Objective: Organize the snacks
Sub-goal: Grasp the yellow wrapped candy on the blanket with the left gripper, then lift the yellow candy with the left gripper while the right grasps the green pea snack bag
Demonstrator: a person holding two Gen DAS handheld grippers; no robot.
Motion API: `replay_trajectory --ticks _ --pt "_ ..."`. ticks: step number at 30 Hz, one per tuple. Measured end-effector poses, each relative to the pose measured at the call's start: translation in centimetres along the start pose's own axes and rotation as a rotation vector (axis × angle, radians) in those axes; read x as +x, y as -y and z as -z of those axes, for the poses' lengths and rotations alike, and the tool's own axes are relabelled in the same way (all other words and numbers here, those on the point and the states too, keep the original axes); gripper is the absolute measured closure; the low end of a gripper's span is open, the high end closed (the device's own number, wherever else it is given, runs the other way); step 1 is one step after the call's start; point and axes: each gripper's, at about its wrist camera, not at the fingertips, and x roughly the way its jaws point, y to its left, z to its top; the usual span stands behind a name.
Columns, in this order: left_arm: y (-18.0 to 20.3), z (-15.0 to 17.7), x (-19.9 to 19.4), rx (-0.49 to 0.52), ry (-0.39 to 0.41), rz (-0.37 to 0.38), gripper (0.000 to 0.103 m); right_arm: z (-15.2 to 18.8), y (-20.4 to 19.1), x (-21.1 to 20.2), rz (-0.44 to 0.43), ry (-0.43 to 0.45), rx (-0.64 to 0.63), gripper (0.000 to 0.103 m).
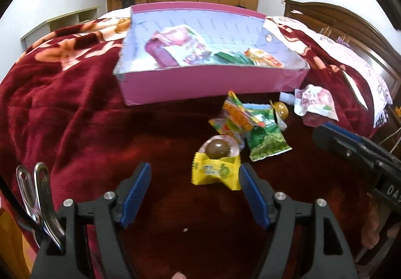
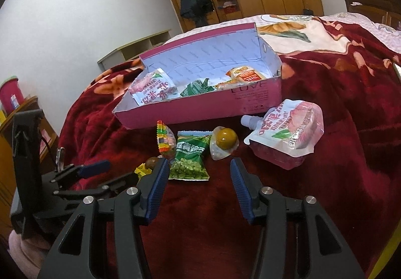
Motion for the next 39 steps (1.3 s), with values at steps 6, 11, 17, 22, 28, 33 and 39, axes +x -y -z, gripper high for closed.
replay_trajectory --ticks 6,11,17,22,28,33,39 --pt "1.3 0.4 1.5 0.044 0.002 -0.032 0.028 0.3 0.8 0.3 -0.007 -0.005 0.024 0.051" --pt "1.2 0.6 2.4 0.035 0.009 -0.048 0.028 0.6 1.3 0.7 -0.013 -0.014 0.044 0.051" --pt "1.5 0.8 2.8 0.075 0.029 -0.077 0.031 1.1 2.2 1.5 -0.019 -0.037 0.073 0.051" --pt "1.5 0.8 3.2 0.069 0.026 -0.088 0.031 1.5 2.6 2.1 -0.02 -0.055 0.081 0.051" --pt "1.6 0.9 2.7 0.101 0.044 -0.114 0.06 1.8 2.5 2.5 -0.009 -0.061 0.065 0.051" --pt "1.0 0.8 2.1 0.089 0.052 -0.101 0.064 1.8 2.3 2.6 0.002 -0.062 0.057 0.051" --pt "-0.4 0.5 1.2 0.04 0.066 -0.096 0.065 1.6 2.2 2.5 0.008 -0.058 0.063 0.051"
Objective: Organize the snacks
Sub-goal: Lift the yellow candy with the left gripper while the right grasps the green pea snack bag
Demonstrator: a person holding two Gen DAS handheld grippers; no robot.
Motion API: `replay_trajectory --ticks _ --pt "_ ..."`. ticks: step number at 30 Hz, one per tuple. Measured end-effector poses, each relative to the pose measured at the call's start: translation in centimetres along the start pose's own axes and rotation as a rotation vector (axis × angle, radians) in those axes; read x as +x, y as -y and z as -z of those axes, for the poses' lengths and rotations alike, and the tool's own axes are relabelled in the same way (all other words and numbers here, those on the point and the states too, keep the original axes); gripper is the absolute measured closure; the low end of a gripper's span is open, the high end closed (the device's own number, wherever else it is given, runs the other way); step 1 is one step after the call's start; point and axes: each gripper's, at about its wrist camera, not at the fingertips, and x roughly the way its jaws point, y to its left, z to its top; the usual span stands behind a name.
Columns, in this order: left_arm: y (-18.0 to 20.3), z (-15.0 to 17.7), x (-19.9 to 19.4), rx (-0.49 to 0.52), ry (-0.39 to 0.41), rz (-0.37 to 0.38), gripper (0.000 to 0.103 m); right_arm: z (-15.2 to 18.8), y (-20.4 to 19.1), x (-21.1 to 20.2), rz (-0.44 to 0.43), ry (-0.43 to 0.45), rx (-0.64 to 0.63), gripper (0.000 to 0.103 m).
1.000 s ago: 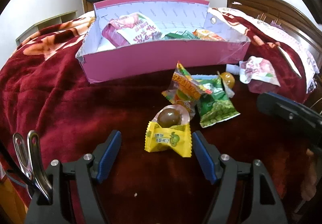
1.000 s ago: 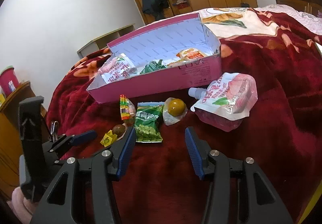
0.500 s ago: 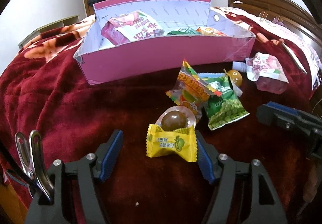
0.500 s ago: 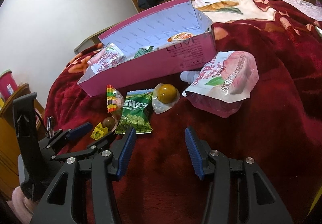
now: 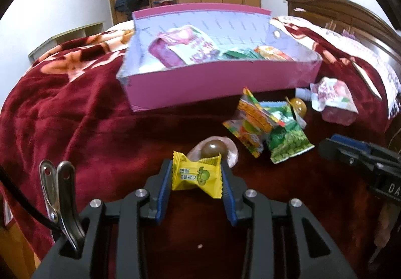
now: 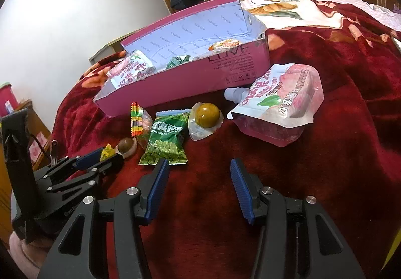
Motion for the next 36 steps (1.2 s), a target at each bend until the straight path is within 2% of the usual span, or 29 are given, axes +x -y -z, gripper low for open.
replay_trajectory --ticks 6,15,28,30,36 --pt "-1.5 -0.3 -0.8 -0.045 0.021 0.01 0.066 -0.2 -0.6 0.0 -0.006 -0.003 -0.002 0.051" --pt "-3.0 -0.1 -1.1 -0.098 0.032 0.03 0.066 -0.7 -3.8 1.8 -0.021 -0.035 -0.087 0.051" --pt "-4.0 0.2 -1.2 -0.134 0.04 0.047 0.066 -1.2 -4.6 4.4 0.021 -0.057 -0.12 0.051" --pt "-4.0 0.2 -1.4 -0.136 0.044 0.05 0.066 -1.2 -4.6 4.3 0.022 -0.048 -0.124 0.057" --pt "-4.1 0.0 -2.1 -0.147 0.055 0.052 0.066 -0.9 -4.6 3.4 0.02 -0.027 -0.121 0.061"
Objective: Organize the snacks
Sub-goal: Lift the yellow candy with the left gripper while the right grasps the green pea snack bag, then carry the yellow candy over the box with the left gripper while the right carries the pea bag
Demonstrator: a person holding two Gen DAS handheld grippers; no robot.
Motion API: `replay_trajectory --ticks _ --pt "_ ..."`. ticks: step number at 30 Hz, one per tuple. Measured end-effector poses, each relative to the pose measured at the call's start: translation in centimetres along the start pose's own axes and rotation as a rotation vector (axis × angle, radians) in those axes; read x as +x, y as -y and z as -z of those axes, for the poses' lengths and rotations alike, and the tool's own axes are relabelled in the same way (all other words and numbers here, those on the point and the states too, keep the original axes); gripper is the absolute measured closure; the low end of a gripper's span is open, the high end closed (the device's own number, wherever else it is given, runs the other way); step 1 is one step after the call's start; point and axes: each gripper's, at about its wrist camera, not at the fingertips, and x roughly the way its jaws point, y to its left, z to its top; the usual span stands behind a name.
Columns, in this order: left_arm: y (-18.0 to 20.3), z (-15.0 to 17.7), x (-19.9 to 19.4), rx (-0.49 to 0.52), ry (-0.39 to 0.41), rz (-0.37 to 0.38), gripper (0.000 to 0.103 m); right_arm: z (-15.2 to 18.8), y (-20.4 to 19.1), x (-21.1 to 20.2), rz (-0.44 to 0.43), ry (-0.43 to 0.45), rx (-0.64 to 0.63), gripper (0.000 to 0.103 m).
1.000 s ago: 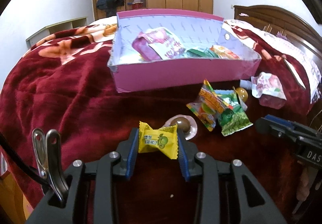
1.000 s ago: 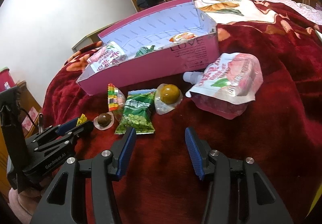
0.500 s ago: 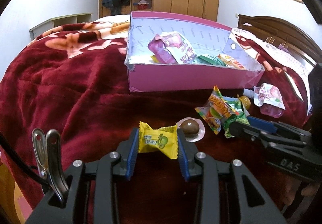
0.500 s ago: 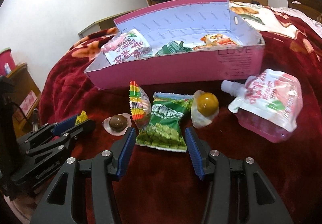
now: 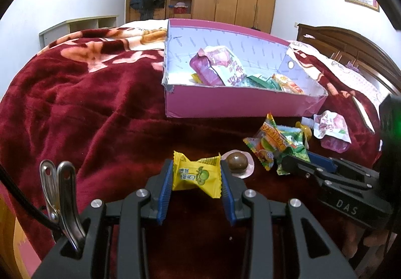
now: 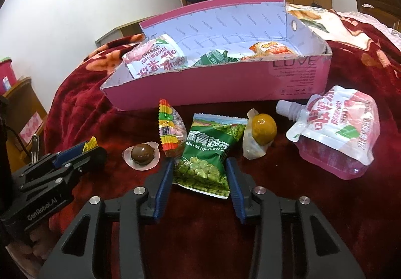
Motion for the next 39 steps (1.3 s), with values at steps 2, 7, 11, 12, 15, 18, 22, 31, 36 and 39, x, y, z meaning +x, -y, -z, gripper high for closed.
replay_trajectory --ticks 2,7,11,12,15,18,22,31,36,39 --pt "0.0 -0.1 -0.3 -0.004 0.004 0.003 0.066 0.2 0.1 -0.6 -0.005 0.009 0.004 0.061" --pt "0.2 -0.3 -1.1 -0.004 0.018 0.003 0.066 0.4 0.1 -1.8 -0.015 0.03 0.018 0.062" --pt "0.4 -0.4 -1.6 -0.003 0.027 0.006 0.066 0.6 0.2 -2.7 -0.024 0.047 0.03 0.063" --pt "0.4 -0.5 -1.8 -0.003 0.029 0.006 0.066 0.7 0.2 -2.9 -0.028 0.05 0.033 0.063" --pt "0.4 -0.6 -2.0 -0.003 0.036 0.005 0.066 0.7 0.2 -3.5 -0.038 0.061 0.038 0.063" --pt "0.5 -0.8 -2.3 -0.006 0.041 0.006 0.066 0.6 0.0 -4.2 -0.049 0.078 0.037 0.063" --pt "0.6 -1.0 -2.7 -0.003 0.051 0.007 0.066 0.4 -0.3 -5.0 -0.064 0.099 0.031 0.063" --pt "0.9 -2.6 -3.3 0.008 0.09 0.009 0.066 0.0 -0.6 -6.2 -0.078 0.129 0.023 0.063" --pt "1.3 -3.9 -3.2 0.021 0.107 0.018 0.066 -0.5 -0.5 -6.6 -0.077 0.141 0.02 0.063" --pt "1.6 -5.0 -3.0 0.034 0.123 0.018 0.066 -0.8 -0.5 -6.8 -0.072 0.152 0.011 0.063"
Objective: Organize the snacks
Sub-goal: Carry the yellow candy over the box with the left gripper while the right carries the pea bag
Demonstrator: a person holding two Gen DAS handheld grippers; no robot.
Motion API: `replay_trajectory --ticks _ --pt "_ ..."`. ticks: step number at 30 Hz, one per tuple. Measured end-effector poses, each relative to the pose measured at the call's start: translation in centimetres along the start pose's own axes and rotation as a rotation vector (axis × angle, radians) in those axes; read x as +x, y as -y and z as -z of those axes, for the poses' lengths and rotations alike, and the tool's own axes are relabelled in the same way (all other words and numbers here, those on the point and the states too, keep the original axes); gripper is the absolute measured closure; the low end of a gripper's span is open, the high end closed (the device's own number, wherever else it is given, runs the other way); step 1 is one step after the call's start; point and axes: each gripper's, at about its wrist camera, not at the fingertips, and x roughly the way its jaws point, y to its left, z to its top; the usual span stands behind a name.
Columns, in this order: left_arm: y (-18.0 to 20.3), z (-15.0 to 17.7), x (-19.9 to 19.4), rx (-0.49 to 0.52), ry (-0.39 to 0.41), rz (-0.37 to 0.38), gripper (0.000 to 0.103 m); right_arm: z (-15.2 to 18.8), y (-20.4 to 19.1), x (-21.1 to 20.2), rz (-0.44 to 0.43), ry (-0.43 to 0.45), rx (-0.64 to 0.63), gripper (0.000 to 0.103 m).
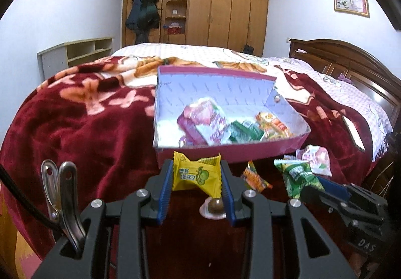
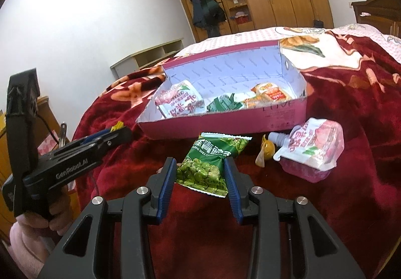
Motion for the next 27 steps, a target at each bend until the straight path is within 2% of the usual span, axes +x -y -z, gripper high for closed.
replay_trajectory --ticks 19,27 --pt "1.6 -5.9 4.5 0.055 0.048 0.018 0.066 -3.9 1.7 0.6 0.018 0.056 -0.018 0.063" --pt "1.4 -7.3 8.0 0.048 0.019 0.018 0.066 -5.5 2.3 1.8 0.037 0.067 -0.027 0.063"
